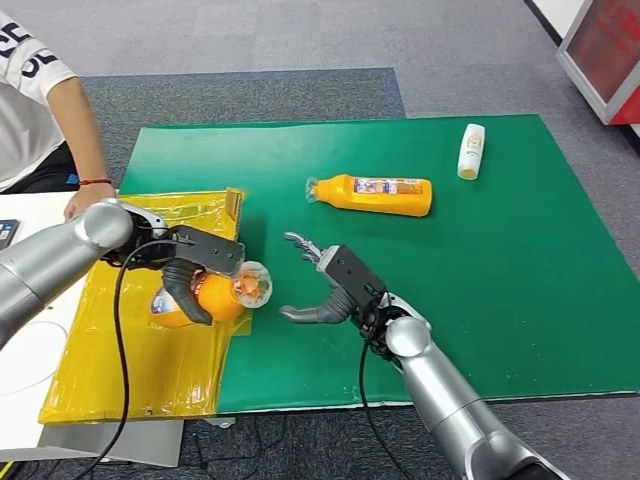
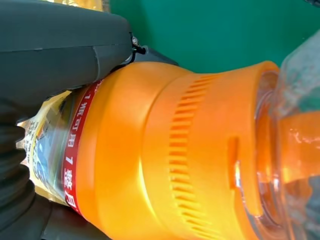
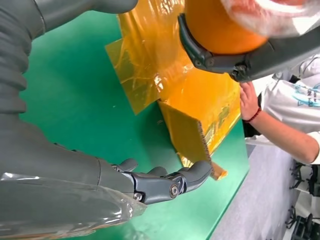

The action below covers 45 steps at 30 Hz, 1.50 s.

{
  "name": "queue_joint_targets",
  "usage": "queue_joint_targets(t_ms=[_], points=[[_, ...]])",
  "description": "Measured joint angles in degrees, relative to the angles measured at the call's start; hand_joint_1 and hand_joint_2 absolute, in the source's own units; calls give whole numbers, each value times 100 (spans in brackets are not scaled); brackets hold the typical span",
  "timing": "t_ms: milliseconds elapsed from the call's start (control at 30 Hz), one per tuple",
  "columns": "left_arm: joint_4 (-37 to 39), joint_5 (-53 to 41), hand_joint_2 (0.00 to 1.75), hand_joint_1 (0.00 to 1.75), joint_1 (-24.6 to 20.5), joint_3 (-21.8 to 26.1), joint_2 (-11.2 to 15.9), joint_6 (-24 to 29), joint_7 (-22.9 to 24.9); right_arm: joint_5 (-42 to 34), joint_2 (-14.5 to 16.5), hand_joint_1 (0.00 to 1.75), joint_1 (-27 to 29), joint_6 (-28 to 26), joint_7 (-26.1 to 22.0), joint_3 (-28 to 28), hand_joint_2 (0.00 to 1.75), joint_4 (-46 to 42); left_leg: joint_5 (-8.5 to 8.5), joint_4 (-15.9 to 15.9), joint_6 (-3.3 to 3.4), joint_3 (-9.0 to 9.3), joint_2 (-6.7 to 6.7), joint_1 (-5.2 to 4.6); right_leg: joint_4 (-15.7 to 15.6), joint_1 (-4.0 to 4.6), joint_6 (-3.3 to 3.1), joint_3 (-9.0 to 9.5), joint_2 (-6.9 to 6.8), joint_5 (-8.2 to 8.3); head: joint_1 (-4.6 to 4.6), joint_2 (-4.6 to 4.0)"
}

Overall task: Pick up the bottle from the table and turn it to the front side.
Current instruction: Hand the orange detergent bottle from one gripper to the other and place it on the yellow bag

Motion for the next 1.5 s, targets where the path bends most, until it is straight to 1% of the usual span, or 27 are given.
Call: queue_joint_targets(t_ms=[33,100,233,433,667,900,1033,1167,1333,1400,1500], points=[[4,99,175,175,-93,-155,31,33,95,-22,3,0,-25,-28,13,41,175,3,0,0,0,0,0,0,0,0,0,0,0,0,0,0],[61,-4,175,175,-205,-404,55,195,188,-42,6,0,-61,-111,39,111,175,4,1,0,-1,1,0,0,0,0,0,0,0,0,0,1],[329,-460,175,175,-236,-689,5,517,73,-42,6,0,-97,-238,68,211,175,7,3,0,-1,0,0,0,1,0,0,0,0,0,0,1],[694,-607,175,175,-223,-927,-88,579,-107,-36,8,0,-139,-313,71,302,175,19,3,0,-1,-4,-1,-1,0,-1,0,1,-2,0,1,1],[1176,-987,175,175,-93,-1109,-253,929,-289,-52,8,0,-151,-453,71,390,175,22,3,0,-1,-4,-1,0,0,0,0,-5,-1,0,0,1],[1670,-1066,175,175,52,-1131,-524,1679,-380,-38,1,0,-120,-686,71,412,175,-19,3,0,-1,-3,-1,0,0,-1,0,-3,-1,0,1,0],[1921,-1130,175,175,131,-1028,-689,2106,-380,15,-20,0,-42,-782,83,412,175,-112,3,0,-1,-2,-1,-1,0,-2,1,-2,-2,1,1,0],[2115,-1213,175,1,282,-830,-840,2668,-343,96,-48,0,91,-869,120,412,175,-261,5,0,0,-1,-1,-1,0,-2,1,-1,-3,2,1,1],[2235,-1175,175,0,618,-404,-1025,3494,-422,177,-92,0,273,-962,195,412,175,-447,8,0,4,-2,-1,-2,0,-2,4,-1,-2,5,2,1],[2240,-1122,175,0,757,-175,-1052,3620,-548,189,-109,0,326,-969,215,411,175,-504,8,0,4,-3,-1,-2,-1,-3,5,-1,-3,5,1,1],[2222,-1098,175,0,924,156,-1050,3636,-694,208,-134,0,373,-971,232,411,175,-571,8,0,5,-3,-2,-2,-1,-3,5,0,-4,5,1,1]])
